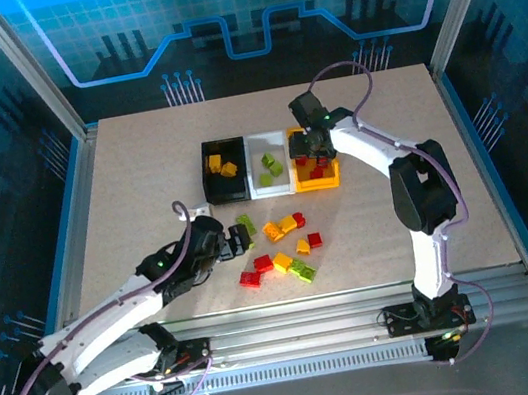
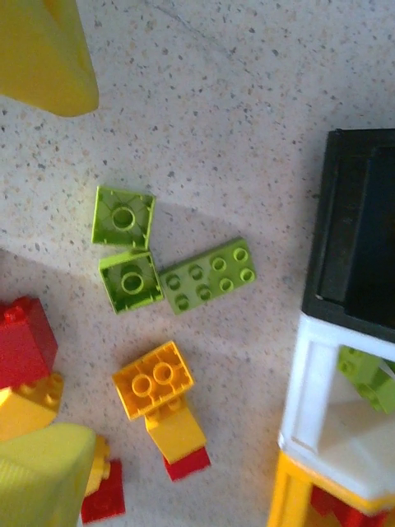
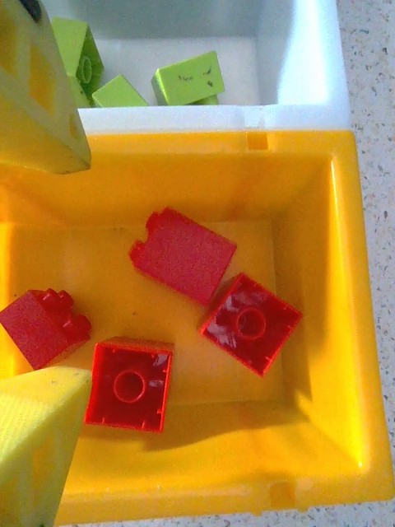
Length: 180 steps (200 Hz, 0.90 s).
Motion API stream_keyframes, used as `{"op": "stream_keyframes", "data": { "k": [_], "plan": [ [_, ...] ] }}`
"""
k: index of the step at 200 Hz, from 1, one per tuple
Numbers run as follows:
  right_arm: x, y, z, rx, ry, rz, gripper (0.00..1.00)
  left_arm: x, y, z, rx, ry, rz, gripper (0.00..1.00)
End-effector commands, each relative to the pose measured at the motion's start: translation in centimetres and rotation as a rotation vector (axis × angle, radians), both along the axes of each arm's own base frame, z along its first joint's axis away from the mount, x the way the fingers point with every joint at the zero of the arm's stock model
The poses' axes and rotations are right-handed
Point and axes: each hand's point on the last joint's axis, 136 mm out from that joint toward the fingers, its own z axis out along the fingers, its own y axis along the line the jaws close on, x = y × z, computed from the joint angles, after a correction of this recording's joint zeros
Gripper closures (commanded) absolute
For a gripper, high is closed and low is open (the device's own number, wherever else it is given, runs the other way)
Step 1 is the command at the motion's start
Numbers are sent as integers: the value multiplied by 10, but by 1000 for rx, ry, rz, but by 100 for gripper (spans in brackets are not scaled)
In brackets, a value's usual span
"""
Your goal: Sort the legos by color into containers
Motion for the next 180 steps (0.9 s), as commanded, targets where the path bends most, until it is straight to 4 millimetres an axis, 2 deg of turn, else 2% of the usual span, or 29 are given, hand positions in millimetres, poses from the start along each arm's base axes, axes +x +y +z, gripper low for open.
{"op": "stream_keyframes", "data": {
  "k": [1, 34, 60, 137, 180],
  "plan": [
    [-10, 0, 29, 37, -51, 6, 35, 2, -5, -10, 23, 74, -25, 12],
    [-31, 1, 33, 67, -64, 13, 35, 12, -9, -42, 92, 202, -32, 25],
    [-39, -3, 34, 70, -69, 7, 35, 16, -10, -62, 103, 260, -26, 34],
    [-40, -12, 24, 71, -55, -18, 35, 1, 3, -82, 163, 346, -11, 37],
    [-40, -15, 28, 81, -64, -25, 35, 16, -1, -95, 182, 350, -8, 39]
  ]
}}
